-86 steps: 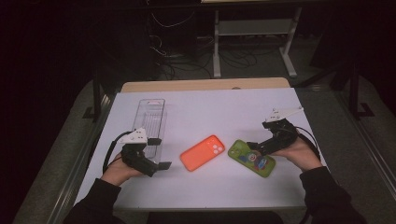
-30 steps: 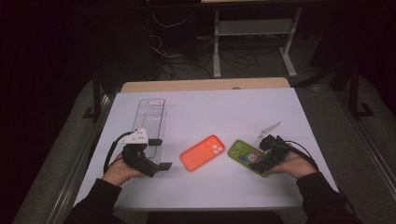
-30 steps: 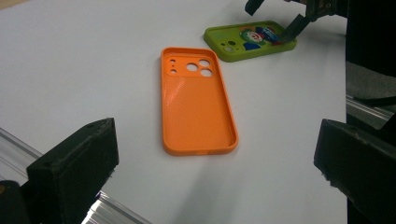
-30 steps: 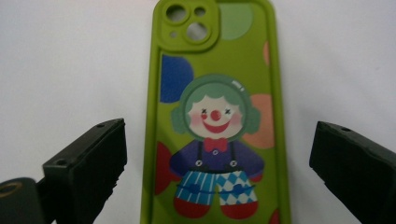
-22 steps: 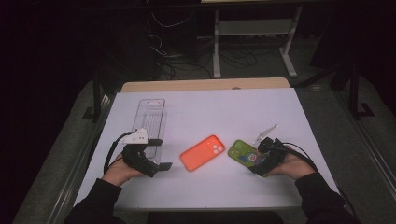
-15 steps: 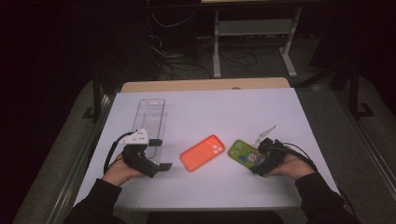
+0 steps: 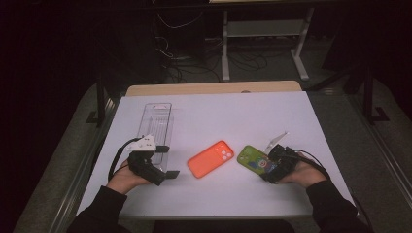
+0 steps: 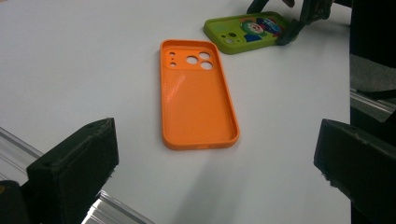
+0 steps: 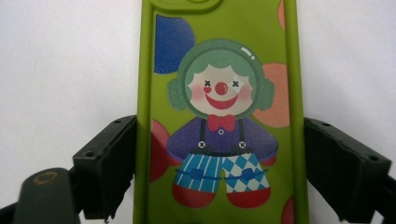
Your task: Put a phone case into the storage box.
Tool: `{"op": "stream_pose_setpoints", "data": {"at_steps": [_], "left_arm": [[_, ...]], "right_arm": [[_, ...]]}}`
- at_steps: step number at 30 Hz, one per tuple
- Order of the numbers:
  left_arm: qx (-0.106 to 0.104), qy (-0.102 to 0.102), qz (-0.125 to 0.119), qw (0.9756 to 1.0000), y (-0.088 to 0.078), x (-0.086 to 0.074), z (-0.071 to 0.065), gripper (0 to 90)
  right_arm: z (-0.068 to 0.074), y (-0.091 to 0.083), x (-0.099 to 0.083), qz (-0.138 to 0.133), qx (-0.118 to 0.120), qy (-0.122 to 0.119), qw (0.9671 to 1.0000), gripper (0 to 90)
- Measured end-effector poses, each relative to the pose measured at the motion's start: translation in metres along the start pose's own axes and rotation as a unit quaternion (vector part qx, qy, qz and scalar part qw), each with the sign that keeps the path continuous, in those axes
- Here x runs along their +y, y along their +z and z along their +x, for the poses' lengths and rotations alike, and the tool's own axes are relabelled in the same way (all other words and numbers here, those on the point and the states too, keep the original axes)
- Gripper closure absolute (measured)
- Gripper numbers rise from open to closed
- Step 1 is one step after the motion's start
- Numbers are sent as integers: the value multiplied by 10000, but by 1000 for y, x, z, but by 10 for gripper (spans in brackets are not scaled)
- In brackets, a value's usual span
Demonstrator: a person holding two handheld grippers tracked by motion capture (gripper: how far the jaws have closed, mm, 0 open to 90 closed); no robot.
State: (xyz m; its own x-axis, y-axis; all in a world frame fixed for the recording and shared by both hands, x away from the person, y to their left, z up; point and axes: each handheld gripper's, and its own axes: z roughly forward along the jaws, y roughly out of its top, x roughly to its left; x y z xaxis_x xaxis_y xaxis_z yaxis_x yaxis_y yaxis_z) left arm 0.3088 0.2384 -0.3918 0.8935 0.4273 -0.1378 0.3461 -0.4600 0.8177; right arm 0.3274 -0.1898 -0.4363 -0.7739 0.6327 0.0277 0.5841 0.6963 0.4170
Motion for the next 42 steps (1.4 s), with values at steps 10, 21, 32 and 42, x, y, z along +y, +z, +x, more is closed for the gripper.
{"op": "stream_pose_setpoints", "data": {"at_steps": [10,21,32,42], "left_arm": [[5,50,21,10000,1,0,-1,0],[38,36,19,10000,0,0,1,0],[75,64,-13,10000,-1,2,2,0],[91,100,39,9999,2,4,4,0]], "right_arm": [[0,-1,-1,-48,-13,-5,10000,154],[1,-9,0,-220,108,38,9997,154],[-2,-23,7,-362,-23,64,9993,154],[-8,-42,13,-537,49,101,9985,153]]}}
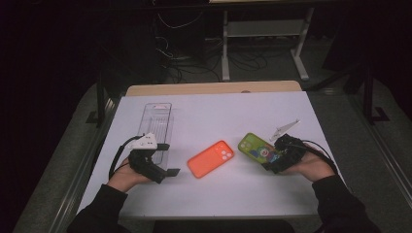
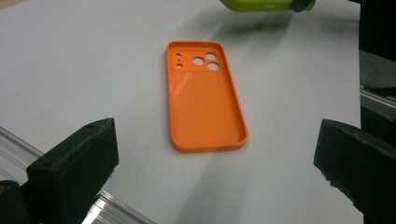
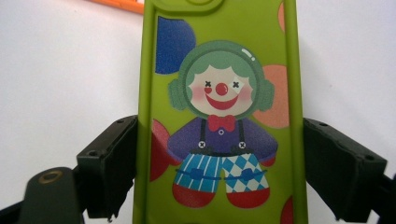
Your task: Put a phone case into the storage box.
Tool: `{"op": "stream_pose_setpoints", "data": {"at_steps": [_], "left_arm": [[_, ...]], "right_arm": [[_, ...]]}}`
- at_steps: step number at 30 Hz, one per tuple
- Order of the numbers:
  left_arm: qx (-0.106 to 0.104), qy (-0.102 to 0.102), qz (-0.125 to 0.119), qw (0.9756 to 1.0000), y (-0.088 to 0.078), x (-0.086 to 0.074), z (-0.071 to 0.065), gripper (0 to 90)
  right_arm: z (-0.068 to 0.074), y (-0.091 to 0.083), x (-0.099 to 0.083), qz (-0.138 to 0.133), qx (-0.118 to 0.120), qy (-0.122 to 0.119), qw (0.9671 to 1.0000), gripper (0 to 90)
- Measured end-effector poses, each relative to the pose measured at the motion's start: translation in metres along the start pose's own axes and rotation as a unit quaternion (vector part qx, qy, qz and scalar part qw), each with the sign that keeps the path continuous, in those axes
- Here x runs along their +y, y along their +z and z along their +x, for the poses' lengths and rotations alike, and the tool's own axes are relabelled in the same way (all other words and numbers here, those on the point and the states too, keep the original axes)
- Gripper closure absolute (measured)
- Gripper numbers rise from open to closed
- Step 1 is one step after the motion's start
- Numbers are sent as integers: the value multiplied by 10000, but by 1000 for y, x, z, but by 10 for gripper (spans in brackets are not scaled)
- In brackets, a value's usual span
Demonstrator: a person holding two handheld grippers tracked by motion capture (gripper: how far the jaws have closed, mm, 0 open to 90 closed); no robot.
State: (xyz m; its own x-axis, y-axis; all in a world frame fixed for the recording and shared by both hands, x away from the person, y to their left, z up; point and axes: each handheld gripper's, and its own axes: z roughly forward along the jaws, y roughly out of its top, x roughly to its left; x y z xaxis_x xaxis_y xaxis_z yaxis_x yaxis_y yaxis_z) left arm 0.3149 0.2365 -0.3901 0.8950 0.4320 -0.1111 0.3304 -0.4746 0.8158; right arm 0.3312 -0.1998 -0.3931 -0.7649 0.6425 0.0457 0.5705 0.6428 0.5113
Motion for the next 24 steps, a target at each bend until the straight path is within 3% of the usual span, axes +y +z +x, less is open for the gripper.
{"op": "stream_pose_setpoints", "data": {"at_steps": [7,13,24], "left_arm": [[-23,-22,7,10000,3,3,2,0],[10,65,-22,10000,3,13,2,0],[-186,323,-17,9993,12,30,-1,0]], "right_arm": [[-5,-14,9,-113,8,-25,9999,153],[-7,-20,13,-169,85,-58,9998,153],[-9,-20,21,-139,212,-319,9992,153]]}}
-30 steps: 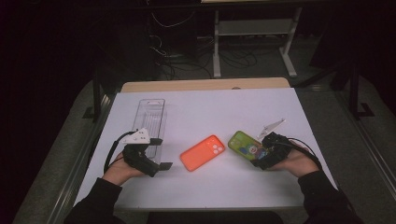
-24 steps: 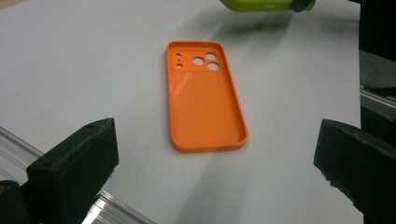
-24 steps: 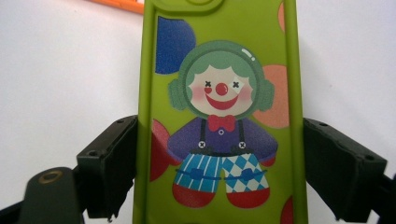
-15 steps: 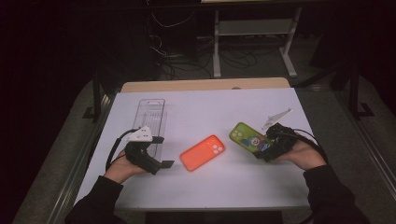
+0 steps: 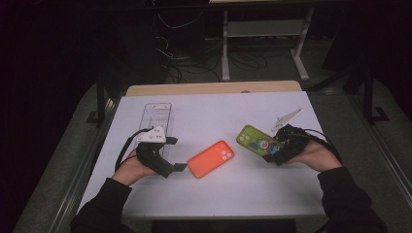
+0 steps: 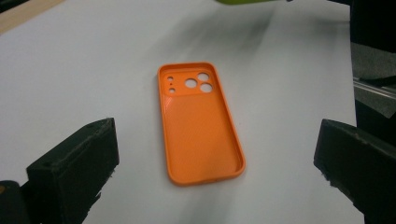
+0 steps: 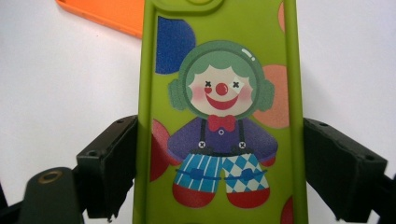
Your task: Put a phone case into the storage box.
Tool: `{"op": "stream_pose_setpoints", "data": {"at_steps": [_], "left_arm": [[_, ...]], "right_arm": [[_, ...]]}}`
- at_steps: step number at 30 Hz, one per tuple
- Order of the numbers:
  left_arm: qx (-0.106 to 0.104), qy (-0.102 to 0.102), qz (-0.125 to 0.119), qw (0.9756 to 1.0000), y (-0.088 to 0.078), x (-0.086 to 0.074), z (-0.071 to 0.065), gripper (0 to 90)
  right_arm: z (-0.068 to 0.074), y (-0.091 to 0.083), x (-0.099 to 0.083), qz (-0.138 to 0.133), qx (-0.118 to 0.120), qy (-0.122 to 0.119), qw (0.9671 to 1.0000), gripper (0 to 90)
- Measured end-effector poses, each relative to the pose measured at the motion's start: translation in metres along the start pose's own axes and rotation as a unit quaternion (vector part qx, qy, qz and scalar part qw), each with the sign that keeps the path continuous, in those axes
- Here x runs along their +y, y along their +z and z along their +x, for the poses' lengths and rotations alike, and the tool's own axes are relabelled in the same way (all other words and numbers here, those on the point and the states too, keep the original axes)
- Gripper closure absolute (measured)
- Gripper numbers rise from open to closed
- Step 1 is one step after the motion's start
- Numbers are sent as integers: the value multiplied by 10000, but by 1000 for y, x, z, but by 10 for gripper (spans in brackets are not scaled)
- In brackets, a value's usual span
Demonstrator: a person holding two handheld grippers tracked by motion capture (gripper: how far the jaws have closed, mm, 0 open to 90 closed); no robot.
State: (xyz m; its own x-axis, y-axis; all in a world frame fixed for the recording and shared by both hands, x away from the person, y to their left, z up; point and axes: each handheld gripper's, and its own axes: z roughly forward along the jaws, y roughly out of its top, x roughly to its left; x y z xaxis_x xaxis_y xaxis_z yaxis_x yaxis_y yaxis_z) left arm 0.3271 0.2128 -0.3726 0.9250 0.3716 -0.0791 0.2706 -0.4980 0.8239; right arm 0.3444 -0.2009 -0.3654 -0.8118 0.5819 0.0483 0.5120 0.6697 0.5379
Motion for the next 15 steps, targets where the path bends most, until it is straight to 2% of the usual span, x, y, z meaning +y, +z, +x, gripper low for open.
{"op": "stream_pose_setpoints", "data": {"at_steps": [2,3,5,10,15], "left_arm": [[-43,-35,-20,10000,1,2,1,0],[-54,42,7,10000,2,3,3,0],[-84,35,10,10000,2,4,4,0],[-138,83,-33,9999,5,10,6,0],[-222,245,-9,9995,11,20,7,0]], "right_arm": [[-1,3,3,-1,8,-83,10000,152],[-1,4,5,-12,33,-134,9999,152],[-1,6,8,4,63,-199,9998,152],[1,10,19,-37,124,-593,9982,152],[7,13,29,-62,246,-807,9964,151]]}}
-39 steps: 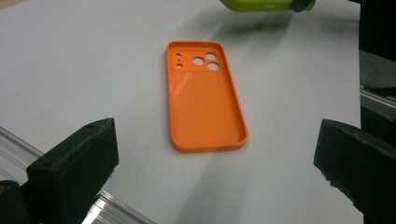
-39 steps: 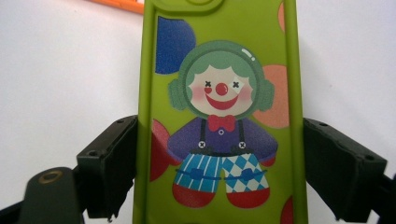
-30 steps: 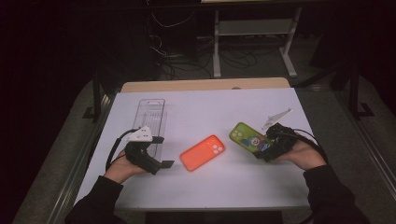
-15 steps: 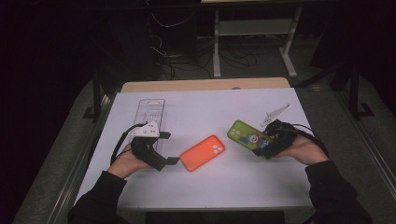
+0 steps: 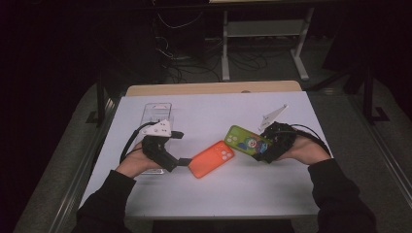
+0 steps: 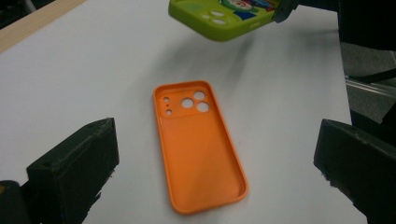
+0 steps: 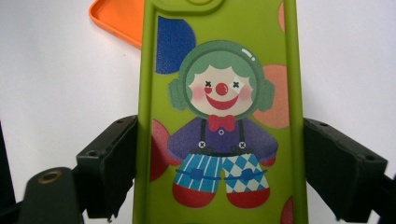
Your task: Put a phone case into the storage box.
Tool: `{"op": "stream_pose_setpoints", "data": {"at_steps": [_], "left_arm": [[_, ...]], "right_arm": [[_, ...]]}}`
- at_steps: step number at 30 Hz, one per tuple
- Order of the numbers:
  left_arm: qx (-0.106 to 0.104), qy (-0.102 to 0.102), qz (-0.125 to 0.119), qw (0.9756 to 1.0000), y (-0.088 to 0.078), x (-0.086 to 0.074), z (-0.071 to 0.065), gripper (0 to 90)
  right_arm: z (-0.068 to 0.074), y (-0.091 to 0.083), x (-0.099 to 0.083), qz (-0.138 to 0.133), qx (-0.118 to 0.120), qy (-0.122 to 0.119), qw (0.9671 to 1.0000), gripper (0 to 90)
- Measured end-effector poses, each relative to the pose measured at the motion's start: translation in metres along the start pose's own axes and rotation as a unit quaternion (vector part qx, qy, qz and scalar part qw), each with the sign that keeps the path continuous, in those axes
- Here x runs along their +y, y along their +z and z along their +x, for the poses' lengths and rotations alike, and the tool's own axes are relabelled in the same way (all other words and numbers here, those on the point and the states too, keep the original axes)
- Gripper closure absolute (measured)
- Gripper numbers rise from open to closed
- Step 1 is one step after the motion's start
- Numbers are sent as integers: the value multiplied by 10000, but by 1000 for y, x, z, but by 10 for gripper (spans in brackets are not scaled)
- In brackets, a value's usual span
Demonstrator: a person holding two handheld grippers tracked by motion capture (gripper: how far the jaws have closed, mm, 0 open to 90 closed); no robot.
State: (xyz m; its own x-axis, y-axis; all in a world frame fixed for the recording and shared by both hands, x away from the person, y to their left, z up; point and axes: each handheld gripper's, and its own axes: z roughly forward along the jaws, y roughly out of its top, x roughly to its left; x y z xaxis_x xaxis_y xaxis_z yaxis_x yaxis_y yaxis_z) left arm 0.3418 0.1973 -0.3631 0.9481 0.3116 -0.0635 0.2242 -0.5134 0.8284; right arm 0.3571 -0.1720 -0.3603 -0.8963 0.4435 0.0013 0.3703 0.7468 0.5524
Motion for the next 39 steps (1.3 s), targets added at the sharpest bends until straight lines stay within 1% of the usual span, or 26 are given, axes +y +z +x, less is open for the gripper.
{"op": "stream_pose_setpoints", "data": {"at_steps": [1,2,3,5,6,7,8,11,17,19,20,22,24,25,26,29,30,31,32,35,36,38,39], "left_arm": [[-10,10,10,10000,1,2,0,0],[-29,35,12,10000,3,4,0,0],[-64,81,19,9999,4,6,0,0],[-122,146,64,9998,7,9,0,0],[-142,145,92,9998,7,11,0,0],[-153,188,83,9997,9,13,1,0],[-160,167,82,9997,10,14,1,0],[-199,179,64,9996,13,19,3,0],[-267,316,101,9991,20,29,2,0],[-318,332,72,9989,23,34,2,0],[-335,377,46,9987,25,36,2,0],[-412,411,91,9983,28,41,2,0],[-439,459,87,9979,32,45,2,0],[-490,517,92,9974,34,47,1,0],[-529,515,103,9972,35,49,1,0],[-617,629,196,9959,39,53,0,0],[-641,644,192,9957,41,54,0,0],[-660,635,220,9956,42,55,0,0],[-672,704,274,9949,44,55,0,0],[-765,768,348,9935,50,54,-4,0],[-797,793,433,9927,52,53,-6,0],[-795,958,584,9905,56,52,-9,0],[-841,921,639,9901,58,51,-10,0]], "right_arm": [[0,1,2,11,-17,-63,10000,152],[1,1,3,24,6,-65,10000,152],[1,2,5,14,16,-124,9999,152],[2,3,8,-18,49,-173,9998,151],[2,3,10,-33,58,-210,9998,152],[2,4,11,-20,59,-223,9997,151],[2,5,12,2,65,-224,9997,152],[2,9,15,50,88,-324,9994,151],[5,14,26,92,226,-477,9986,152],[6,15,31,95,286,-548,9980,152],[6,16,33,96,296,-571,9979,152],[8,17,38,141,319,-640,9973,152],[10,18,41,163,351,-713,9967,152],[10,18,43,163,370,-755,9963,152],[11,20,45,176,405,-770,9961,152],[13,24,48,239,441,-863,9950,152],[13,25,48,270,461,-876,9947,152],[14,27,49,274,498,-924,9941,152],[15,28,50,286,530,-941,9937,152],[19,31,52,306,630,-1078,9917,152],[22,32,52,331,676,-1109,9910,151],[26,35,53,354,734,-1219,9892,152],[28,36,53,364,776,-1241,9886,152]]}}
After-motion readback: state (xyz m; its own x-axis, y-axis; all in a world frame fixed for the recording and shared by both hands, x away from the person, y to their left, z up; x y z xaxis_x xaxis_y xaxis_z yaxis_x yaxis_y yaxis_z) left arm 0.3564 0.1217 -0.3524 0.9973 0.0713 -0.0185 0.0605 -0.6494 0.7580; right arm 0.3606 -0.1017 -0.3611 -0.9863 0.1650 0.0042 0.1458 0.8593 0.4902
